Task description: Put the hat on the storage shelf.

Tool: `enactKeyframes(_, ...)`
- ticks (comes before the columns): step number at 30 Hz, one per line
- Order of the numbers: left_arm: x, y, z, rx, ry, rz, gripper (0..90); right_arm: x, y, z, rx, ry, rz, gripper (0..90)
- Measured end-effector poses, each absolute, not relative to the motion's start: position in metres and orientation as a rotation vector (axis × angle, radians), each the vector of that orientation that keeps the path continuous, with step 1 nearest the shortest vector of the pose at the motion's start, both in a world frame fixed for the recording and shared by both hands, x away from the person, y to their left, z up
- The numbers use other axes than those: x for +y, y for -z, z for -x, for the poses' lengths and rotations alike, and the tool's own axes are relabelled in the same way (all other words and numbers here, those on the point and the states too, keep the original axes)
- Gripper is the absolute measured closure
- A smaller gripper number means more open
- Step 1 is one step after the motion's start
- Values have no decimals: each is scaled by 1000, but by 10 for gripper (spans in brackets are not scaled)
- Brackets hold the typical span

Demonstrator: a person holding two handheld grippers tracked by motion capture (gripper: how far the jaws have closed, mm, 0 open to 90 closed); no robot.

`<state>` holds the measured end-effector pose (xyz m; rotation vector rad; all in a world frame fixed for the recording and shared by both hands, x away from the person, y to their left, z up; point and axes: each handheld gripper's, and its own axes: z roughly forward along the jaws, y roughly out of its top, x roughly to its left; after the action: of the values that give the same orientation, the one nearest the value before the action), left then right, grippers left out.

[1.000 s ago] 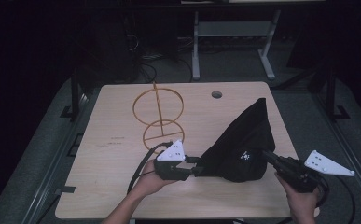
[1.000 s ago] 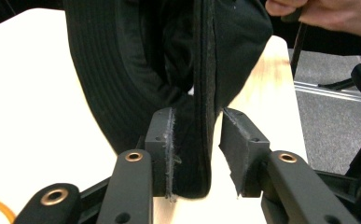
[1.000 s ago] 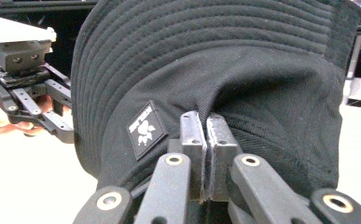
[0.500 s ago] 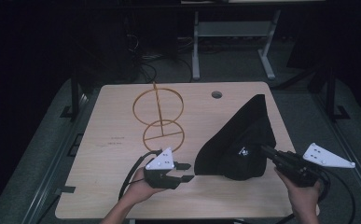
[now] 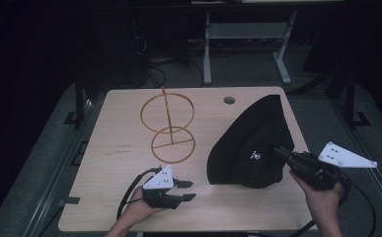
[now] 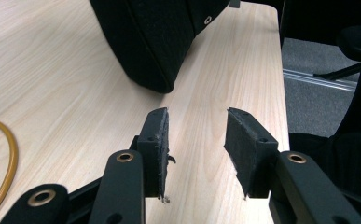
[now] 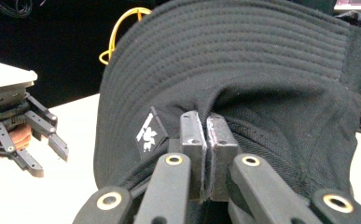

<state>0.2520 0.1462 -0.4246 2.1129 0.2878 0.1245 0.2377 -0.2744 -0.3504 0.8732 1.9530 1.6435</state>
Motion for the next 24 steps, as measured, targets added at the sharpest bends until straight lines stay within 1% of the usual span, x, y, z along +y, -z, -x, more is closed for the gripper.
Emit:
enactKeyframes(6, 150, 426, -249, 298, -119, -2099, 586, -270, 336, -245, 1985, -1626, -835, 877)
enactKeyframes(19, 146, 430, -245, 254, -126, -2117, 580, -258, 304, -264, 2057, -1627, -762, 877)
enactKeyframes(24, 146, 429, -244, 242, -133, -2114, 576, -254, 297, -269, 2071, -1626, -739, 877)
